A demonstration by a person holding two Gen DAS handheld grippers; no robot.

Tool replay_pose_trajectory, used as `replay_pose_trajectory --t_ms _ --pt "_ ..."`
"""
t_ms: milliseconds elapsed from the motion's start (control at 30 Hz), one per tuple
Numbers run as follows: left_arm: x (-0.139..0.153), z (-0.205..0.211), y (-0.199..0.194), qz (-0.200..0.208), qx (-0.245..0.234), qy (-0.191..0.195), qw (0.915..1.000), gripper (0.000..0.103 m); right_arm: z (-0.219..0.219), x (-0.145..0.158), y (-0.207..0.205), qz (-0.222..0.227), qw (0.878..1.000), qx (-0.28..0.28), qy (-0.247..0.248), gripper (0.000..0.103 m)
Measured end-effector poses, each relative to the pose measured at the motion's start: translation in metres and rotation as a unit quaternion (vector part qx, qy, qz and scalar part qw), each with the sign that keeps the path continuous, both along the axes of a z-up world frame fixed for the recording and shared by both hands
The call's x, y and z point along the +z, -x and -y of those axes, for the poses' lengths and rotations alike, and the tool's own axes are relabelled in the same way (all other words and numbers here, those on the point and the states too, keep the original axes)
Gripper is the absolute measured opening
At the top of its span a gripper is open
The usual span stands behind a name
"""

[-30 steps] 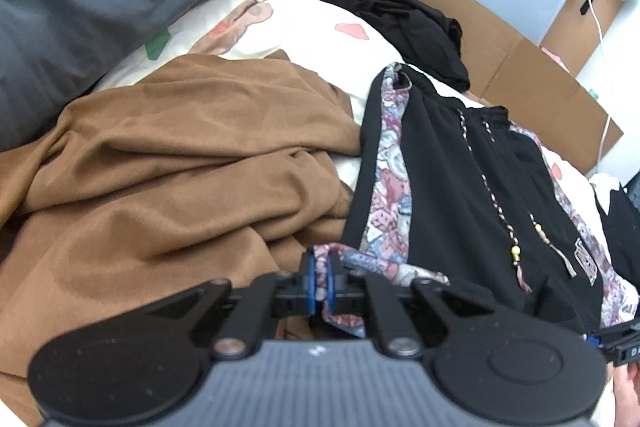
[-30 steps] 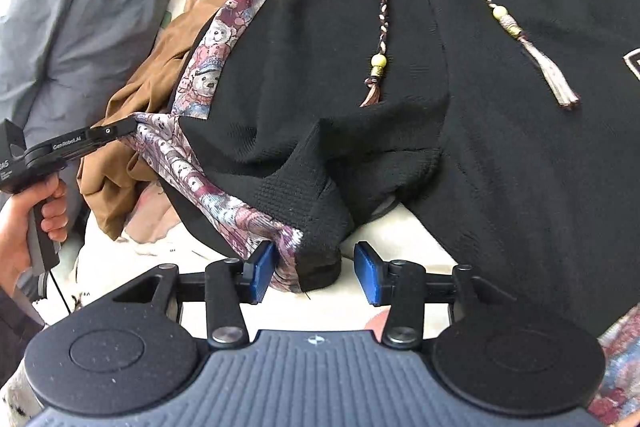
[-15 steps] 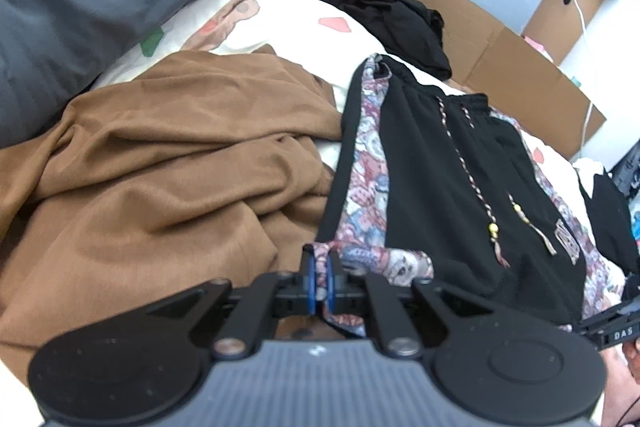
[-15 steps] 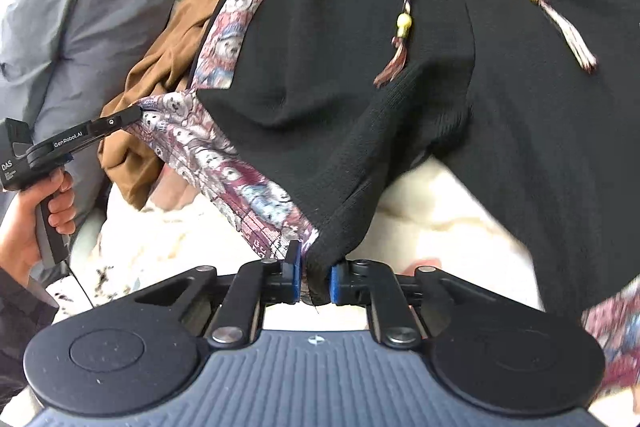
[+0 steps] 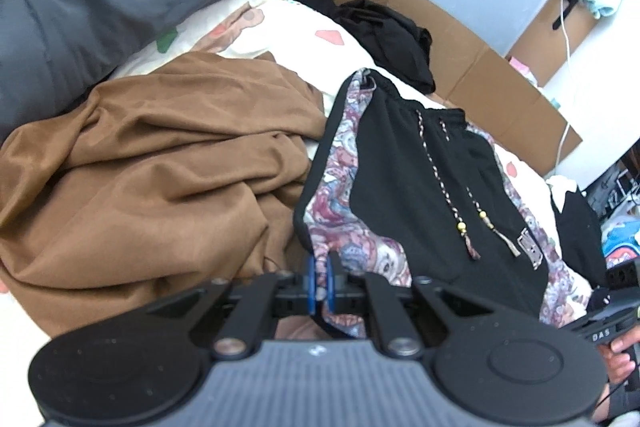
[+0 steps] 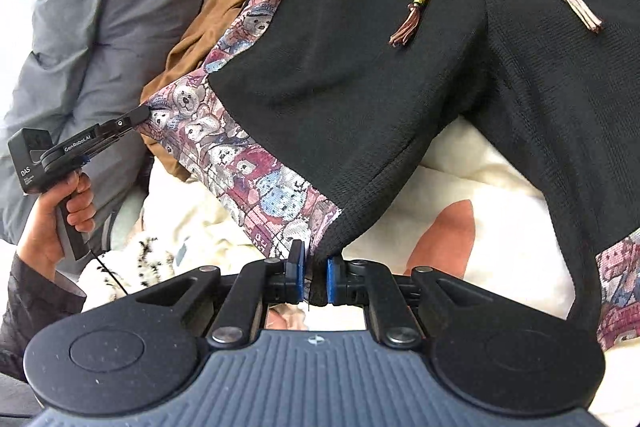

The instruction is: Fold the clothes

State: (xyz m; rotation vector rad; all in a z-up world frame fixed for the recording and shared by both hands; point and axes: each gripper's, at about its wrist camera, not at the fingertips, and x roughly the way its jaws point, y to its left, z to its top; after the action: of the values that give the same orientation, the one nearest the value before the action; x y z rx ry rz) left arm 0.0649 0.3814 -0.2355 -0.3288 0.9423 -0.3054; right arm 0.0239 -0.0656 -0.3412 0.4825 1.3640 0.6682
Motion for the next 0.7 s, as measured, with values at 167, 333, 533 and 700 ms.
replay_pose_trajectory --t_ms 167,333,533,700 --pt "0.007 -0.002 0.004 -0.002 -0.002 0.001 1.0 0.006 0.002 0.001 0.0 -0.007 1.0 -0.002 -0.008 0.011" --pt "-0.004 -0.002 0.004 -0.017 -0.003 -0.008 0.9998 0.006 0.006 -0.007 0.0 -0.016 1.0 -0.013 0.01 0.013" --pt "-0.037 0.005 0.0 -0.045 -0.003 -0.028 0.9986 0.006 0.008 -0.023 0.004 -0.024 0.998 -0.036 0.049 0.032" --pt "-0.049 0.005 -0.004 -0.051 -0.004 -0.031 0.9982 0.006 0.008 -0.027 0.007 -0.029 0.997 -0.038 0.06 0.047"
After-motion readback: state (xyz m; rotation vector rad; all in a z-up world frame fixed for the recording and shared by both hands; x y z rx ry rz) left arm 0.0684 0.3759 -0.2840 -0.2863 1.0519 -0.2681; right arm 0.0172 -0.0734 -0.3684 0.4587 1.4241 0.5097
